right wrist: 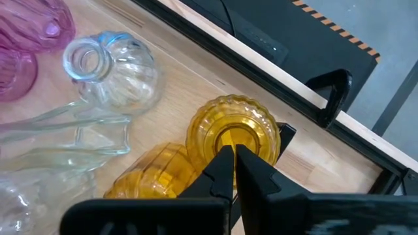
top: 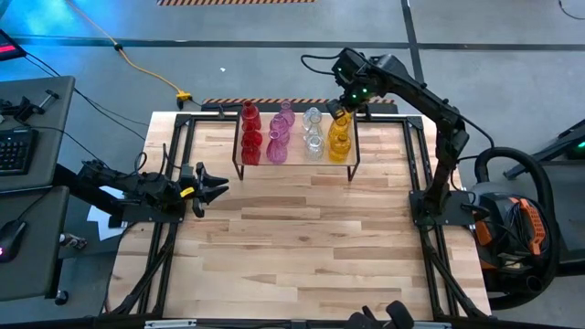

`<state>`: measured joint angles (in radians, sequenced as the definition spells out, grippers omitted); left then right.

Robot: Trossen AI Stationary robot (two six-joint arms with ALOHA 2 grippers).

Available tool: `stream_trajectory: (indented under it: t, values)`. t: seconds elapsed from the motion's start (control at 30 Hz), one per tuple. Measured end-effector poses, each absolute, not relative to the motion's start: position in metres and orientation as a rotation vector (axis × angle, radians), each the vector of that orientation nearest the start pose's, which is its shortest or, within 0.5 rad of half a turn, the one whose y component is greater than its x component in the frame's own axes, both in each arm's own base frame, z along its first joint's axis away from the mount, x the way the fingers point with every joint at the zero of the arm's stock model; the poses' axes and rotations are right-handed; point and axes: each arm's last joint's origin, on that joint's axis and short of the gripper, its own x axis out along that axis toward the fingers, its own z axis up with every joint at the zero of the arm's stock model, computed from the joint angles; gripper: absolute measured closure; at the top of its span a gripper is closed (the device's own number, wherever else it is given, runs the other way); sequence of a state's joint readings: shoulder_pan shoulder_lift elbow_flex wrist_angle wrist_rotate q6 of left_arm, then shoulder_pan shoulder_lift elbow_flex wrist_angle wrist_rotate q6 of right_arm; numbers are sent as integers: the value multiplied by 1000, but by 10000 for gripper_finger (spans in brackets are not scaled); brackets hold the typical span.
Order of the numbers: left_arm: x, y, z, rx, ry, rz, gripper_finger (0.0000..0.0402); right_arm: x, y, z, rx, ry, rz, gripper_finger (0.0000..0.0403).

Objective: Sort vases onto shelf
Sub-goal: Adjust the vases on the shelf

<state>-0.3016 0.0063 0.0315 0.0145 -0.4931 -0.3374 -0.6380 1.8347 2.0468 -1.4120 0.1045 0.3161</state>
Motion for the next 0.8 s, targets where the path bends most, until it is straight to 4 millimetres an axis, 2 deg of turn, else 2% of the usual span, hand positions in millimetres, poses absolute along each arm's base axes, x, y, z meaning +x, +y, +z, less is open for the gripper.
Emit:
stream_trajectory:
  t: [0.8]
  values:
    - [93,-14,175,-352,-68,184,282,286,-214,374,585,1071,-814,403]
